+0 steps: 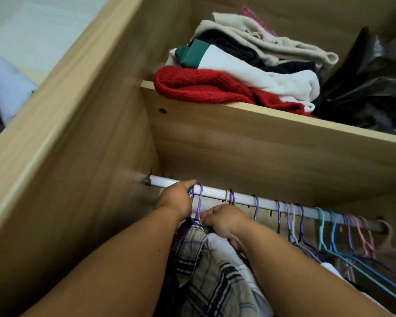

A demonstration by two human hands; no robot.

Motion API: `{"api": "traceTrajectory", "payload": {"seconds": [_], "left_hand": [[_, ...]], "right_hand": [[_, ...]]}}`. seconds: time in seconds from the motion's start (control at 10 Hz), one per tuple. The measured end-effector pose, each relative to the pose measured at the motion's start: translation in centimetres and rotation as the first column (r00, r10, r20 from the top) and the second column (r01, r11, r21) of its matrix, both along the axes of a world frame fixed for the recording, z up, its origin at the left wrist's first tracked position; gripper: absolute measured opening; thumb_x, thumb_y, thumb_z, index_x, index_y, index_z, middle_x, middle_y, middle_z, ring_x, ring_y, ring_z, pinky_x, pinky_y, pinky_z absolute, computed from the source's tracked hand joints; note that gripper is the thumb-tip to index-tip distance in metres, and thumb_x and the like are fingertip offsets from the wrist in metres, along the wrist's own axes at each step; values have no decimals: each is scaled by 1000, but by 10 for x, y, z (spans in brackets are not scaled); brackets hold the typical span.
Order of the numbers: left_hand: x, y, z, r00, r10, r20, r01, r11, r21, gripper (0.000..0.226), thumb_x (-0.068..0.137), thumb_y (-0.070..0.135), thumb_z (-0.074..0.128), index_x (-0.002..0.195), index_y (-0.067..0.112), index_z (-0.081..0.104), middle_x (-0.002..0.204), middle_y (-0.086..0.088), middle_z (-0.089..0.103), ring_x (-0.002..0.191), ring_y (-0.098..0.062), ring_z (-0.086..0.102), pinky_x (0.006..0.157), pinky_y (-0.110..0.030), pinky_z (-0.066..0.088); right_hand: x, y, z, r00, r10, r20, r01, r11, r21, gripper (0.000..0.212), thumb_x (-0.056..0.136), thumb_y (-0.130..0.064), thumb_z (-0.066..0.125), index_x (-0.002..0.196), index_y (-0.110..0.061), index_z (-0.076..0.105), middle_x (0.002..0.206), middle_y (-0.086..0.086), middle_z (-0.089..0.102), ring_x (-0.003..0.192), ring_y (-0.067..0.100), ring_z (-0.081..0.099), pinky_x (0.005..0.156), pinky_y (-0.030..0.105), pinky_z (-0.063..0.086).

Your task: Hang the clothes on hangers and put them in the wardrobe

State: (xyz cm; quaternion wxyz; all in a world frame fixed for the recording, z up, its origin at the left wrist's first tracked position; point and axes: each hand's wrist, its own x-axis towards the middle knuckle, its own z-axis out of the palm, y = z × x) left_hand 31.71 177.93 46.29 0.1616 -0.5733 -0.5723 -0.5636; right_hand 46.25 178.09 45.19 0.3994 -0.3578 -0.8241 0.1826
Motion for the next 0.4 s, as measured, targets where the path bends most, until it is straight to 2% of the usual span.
{"api": "traceTrajectory", "payload": {"seconds": [0.1,0.2,0.3,0.4], "left_hand": [[-9,-4,-1,997,51,57,-51,999,-3,61,88,0,43,138,36,44,136,-9,53,117,-28,54,102,-34,43],[-15,-6,1,992,103,68,-103,995,-5,62,89,2,41,141,35,40,142,-7,47,122,-28,51,103,-33,42],[-9,-10,1,997,74,37,-71,995,-65,60,89,8,45,144,31,35,146,-7,42,124,-28,48,103,-32,41],[-6,-19,5,991,131,2,-130,991,-42,57,89,19,54,143,23,37,143,-13,44,125,-28,47,103,-31,39]], "right_hand": [[-1,-1,3,998,-48,45,46,998,38,17,87,-7,57,77,-21,60,75,-1,59,65,12,56,64,20,49],[0,-4,3,999,-35,-7,35,999,-2,19,88,-5,55,104,-4,66,71,0,60,58,10,57,55,16,49],[6,-7,0,995,-85,-48,89,993,78,31,86,-14,60,116,-7,63,101,8,68,88,20,67,78,24,51],[17,-11,-4,971,-73,-227,134,955,265,55,83,-30,66,134,-18,49,118,3,62,104,20,61,95,30,44]]}}
